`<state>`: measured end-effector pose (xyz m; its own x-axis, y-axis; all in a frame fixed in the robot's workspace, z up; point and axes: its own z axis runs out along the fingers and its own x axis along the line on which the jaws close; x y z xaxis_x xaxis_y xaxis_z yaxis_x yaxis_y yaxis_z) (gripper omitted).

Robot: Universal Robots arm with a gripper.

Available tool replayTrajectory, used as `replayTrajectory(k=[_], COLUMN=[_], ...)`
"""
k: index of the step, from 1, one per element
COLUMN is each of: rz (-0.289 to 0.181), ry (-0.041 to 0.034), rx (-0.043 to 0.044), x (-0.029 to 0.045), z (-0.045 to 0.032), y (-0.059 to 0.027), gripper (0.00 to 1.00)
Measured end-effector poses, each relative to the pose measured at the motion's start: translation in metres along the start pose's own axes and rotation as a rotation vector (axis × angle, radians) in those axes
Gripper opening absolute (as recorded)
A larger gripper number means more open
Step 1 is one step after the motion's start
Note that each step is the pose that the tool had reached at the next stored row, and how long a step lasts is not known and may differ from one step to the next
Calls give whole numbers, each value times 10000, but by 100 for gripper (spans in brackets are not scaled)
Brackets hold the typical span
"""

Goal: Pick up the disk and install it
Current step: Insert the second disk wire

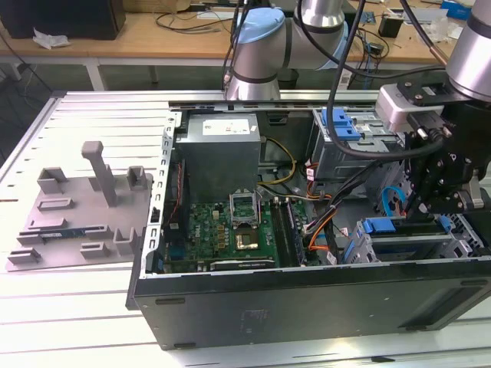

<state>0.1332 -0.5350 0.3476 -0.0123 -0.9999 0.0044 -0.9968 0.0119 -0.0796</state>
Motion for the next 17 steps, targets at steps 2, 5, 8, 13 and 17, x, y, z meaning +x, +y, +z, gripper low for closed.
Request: replayTrajectory(k=[2, 5, 8, 13, 17], rz=[0, 0, 0, 0, 0], ry=[-1, 0, 1, 1, 1], rx=[0, 0, 0, 0, 0], x=[0, 0, 0, 0, 0], z=[3, 9, 16, 25, 34], y=[0, 1, 1, 2, 3], gripper=[16, 16, 16, 16, 16])
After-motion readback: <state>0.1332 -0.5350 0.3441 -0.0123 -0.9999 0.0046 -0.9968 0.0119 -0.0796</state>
